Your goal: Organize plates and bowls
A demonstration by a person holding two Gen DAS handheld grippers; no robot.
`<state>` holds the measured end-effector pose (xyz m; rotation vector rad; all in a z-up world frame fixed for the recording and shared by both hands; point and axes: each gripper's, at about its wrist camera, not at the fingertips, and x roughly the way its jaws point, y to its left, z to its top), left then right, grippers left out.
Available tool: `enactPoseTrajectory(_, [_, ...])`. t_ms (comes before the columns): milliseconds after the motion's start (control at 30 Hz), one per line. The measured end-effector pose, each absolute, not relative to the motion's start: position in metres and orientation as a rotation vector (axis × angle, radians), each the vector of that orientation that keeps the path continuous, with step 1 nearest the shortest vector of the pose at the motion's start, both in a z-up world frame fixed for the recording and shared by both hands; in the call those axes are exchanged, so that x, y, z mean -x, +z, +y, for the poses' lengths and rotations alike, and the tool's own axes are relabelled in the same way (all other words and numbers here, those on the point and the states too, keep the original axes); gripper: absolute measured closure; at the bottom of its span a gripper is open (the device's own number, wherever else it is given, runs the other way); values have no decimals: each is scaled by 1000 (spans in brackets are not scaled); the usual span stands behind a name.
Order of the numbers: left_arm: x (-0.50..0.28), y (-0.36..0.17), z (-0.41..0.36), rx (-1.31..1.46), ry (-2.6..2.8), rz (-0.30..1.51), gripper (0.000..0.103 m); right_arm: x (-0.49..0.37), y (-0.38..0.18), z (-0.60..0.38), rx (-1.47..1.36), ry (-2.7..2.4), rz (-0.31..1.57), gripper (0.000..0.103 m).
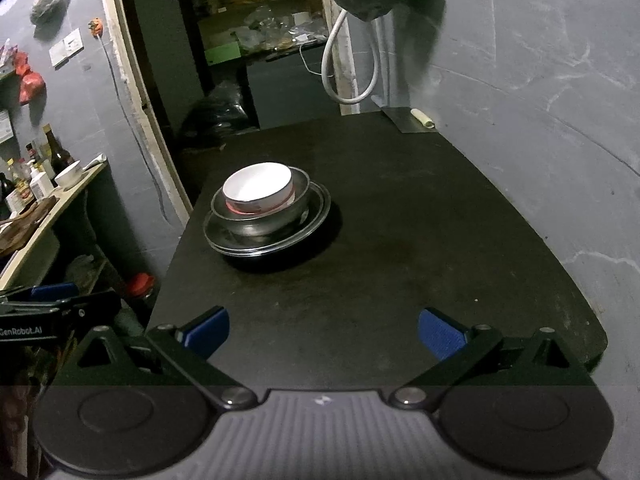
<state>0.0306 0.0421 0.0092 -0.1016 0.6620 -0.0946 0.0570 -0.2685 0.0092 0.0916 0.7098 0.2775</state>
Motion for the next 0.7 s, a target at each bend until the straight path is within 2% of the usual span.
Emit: enactPoseTrajectory(700, [-16, 12, 42, 108, -68, 648, 1, -49, 11, -265, -75, 308, 701, 0])
